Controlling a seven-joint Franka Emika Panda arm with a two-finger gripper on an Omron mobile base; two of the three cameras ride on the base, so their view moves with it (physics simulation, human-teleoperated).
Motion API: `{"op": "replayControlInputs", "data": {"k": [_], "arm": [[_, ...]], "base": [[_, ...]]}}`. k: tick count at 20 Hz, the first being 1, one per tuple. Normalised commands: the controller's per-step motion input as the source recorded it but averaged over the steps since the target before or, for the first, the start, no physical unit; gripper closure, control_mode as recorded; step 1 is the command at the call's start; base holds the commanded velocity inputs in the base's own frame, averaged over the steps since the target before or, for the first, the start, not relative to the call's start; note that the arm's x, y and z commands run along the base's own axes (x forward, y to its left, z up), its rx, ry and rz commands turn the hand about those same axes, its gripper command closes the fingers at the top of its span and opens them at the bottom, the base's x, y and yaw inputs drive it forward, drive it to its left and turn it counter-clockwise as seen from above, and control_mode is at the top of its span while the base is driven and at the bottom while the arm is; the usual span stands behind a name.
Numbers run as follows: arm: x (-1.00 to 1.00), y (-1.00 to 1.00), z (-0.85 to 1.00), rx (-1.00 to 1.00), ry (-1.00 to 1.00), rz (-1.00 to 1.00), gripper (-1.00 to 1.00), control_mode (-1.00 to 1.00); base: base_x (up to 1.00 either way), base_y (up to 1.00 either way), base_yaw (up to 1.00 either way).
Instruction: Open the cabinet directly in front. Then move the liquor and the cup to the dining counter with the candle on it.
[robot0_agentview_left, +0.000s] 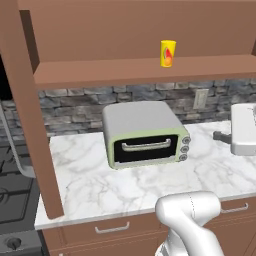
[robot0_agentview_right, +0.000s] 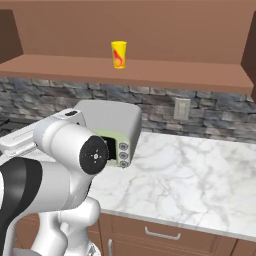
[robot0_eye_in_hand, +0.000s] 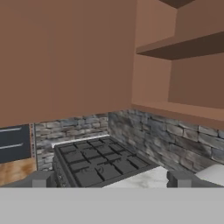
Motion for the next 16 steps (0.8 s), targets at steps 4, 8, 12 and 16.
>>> {"op": "replayControlInputs", "data": {"k": [4,8,12,16], "arm": [[0.0,0.0,0.0,0.0,0.0,0.0,-1.0,1.0],[0.0,0.0,0.0,0.0,0.0,0.0,-1.0,1.0],[0.0,0.0,0.0,0.0,0.0,0.0,-1.0,1.0],[0.0,0.0,0.0,0.0,0.0,0.0,-1.0,-1.0]], "base": [[0.0,0.0,0.05],[0.0,0.0,0.03],[0.0,0.0,0.0],[0.0,0.0,0.0]]}}
